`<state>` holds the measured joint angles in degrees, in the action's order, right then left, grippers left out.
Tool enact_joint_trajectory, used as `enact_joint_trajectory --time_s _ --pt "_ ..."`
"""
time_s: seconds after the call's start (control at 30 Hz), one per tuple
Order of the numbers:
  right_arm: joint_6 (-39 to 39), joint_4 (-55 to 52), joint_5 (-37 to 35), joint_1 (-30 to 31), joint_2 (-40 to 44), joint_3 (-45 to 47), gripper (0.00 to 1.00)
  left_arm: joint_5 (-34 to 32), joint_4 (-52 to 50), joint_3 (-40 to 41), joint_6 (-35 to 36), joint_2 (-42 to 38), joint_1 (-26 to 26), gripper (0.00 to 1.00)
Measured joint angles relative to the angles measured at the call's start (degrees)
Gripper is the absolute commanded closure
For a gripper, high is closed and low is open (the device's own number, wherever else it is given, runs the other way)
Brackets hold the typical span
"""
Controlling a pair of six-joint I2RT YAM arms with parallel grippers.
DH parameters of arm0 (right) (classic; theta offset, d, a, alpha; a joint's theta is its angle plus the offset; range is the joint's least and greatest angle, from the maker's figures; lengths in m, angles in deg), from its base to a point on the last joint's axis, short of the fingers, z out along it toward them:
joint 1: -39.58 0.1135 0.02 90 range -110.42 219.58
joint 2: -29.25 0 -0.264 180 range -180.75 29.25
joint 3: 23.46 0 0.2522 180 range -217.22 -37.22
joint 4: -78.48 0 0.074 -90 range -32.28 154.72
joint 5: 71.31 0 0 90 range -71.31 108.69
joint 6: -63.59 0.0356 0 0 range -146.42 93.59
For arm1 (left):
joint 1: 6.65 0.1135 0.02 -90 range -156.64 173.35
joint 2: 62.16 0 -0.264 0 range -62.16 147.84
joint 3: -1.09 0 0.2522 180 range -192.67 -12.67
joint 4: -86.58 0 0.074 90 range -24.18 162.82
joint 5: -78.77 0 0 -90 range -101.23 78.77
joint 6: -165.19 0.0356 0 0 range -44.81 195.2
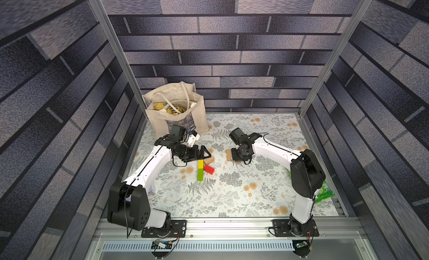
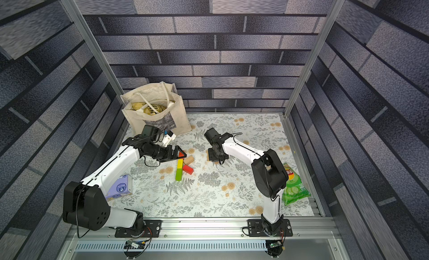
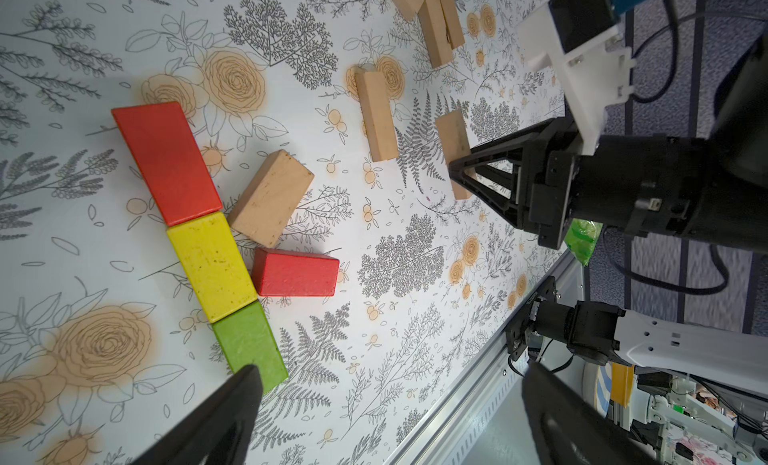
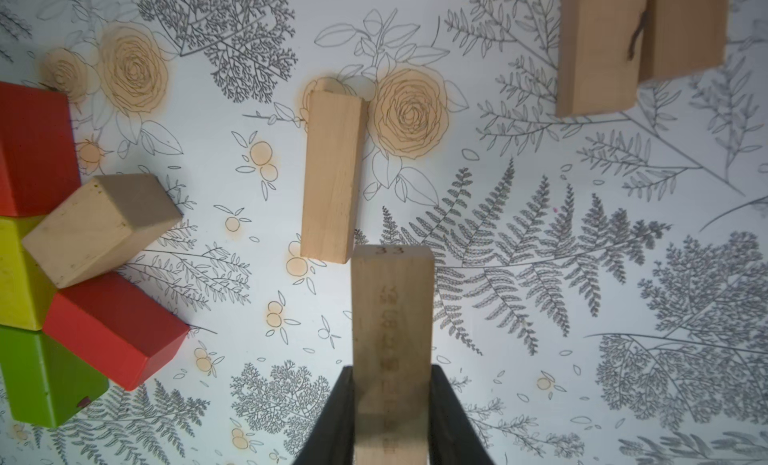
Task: Assemble the letter k with building blocks
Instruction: Assemble the building block at the center of the board.
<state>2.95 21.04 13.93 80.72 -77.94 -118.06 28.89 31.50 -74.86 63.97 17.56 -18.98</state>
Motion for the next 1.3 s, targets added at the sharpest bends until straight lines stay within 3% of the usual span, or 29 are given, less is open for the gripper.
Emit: enact_joint_trajectory --time_s 0.47,1.3 --pt "9.01 5.88 1.44 4.20 2.51 8.31 0.83 -0.66 0.11 1.64 -1.14 -2.01 0.24 0.00" --pt "10.47 11.02 4.61 4.76 -1.92 8.68 0.82 -1.79 0.15 1.84 -1.31 -2.54 2.05 0.00"
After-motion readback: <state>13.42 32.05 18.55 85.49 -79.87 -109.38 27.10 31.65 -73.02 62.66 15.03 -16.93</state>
